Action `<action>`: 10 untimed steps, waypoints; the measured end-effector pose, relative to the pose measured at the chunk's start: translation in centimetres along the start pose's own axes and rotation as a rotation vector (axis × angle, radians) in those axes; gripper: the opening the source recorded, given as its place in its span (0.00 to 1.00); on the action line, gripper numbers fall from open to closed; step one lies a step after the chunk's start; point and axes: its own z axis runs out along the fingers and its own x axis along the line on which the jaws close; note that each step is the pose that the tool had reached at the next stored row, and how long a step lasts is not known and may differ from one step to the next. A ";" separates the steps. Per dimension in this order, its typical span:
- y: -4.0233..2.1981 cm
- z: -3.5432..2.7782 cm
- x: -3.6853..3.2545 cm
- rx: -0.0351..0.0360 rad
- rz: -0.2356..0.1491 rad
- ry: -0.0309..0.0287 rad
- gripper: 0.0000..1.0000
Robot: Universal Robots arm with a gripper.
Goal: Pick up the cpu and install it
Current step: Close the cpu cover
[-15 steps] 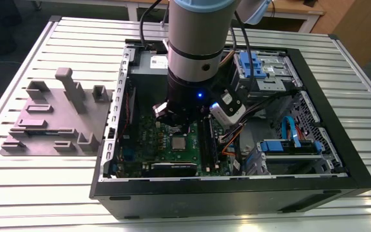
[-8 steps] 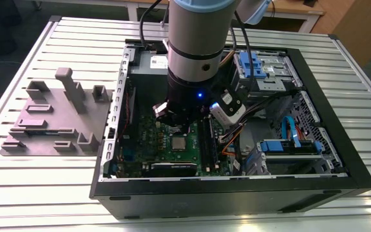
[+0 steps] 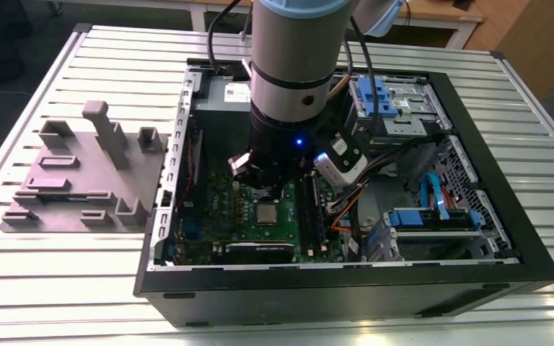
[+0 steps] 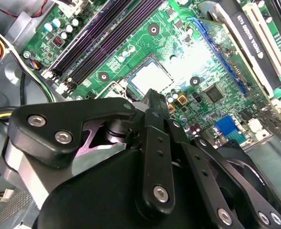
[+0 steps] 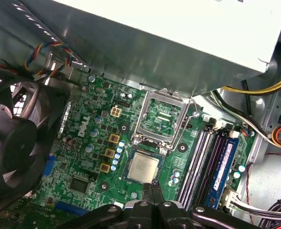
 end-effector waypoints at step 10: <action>0.00 0.00 0.00 -0.0005 -0.178 0.0010 0.11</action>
